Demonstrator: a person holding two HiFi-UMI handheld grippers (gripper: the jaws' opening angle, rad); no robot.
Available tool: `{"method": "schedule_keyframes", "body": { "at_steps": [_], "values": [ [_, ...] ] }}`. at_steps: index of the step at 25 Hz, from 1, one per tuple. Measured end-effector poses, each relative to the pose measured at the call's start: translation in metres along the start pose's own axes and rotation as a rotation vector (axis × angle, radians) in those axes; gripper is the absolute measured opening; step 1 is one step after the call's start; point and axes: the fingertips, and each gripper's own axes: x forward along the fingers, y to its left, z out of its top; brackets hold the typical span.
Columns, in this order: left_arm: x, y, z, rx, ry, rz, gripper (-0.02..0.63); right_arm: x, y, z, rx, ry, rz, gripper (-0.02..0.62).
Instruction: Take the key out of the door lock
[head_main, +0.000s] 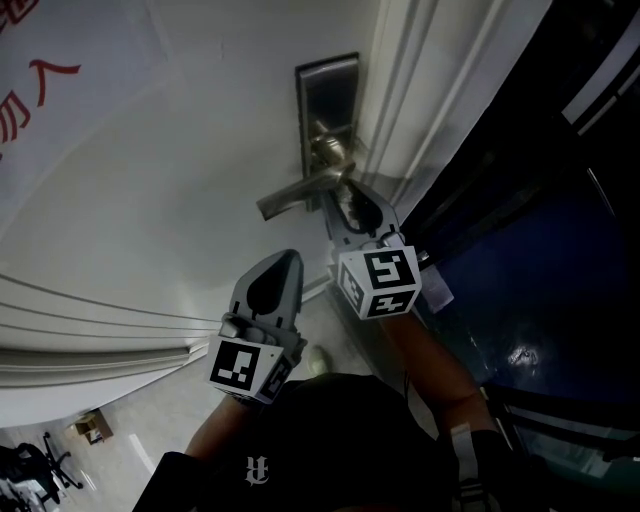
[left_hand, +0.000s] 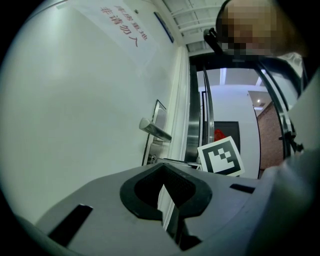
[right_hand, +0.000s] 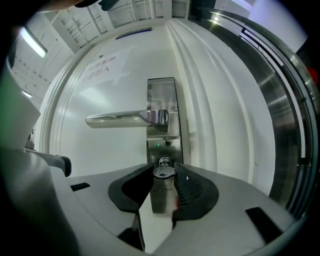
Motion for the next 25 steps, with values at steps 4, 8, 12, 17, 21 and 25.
{"method": "schedule_keyframes", "body": {
  "at_steps": [4, 8, 12, 17, 21, 25],
  "values": [
    [-0.005, -0.007, 0.0, -0.001, -0.005, 0.006, 0.008, -0.01, -0.001, 0.002, 0.003, -0.003, 0.0, 0.132],
    [-0.01, -0.019, -0.002, -0.004, -0.006, 0.009, 0.008, -0.026, -0.003, 0.003, 0.006, -0.005, 0.003, 0.132],
    [-0.018, -0.037, -0.005, -0.002, -0.006, 0.012, 0.008, -0.048, -0.002, 0.006, 0.011, -0.009, 0.016, 0.132],
    [-0.03, -0.067, -0.009, 0.005, -0.01, 0.019, 0.008, -0.083, -0.001, 0.009, 0.018, -0.013, 0.041, 0.132],
    [-0.042, -0.094, -0.013, 0.004, -0.013, 0.029, 0.008, -0.117, -0.001, 0.011, 0.024, -0.015, 0.059, 0.132],
    [-0.055, -0.122, -0.021, 0.004, -0.016, 0.034, 0.008, -0.154, -0.001, 0.008, 0.029, -0.007, 0.071, 0.132]
  ]
}}
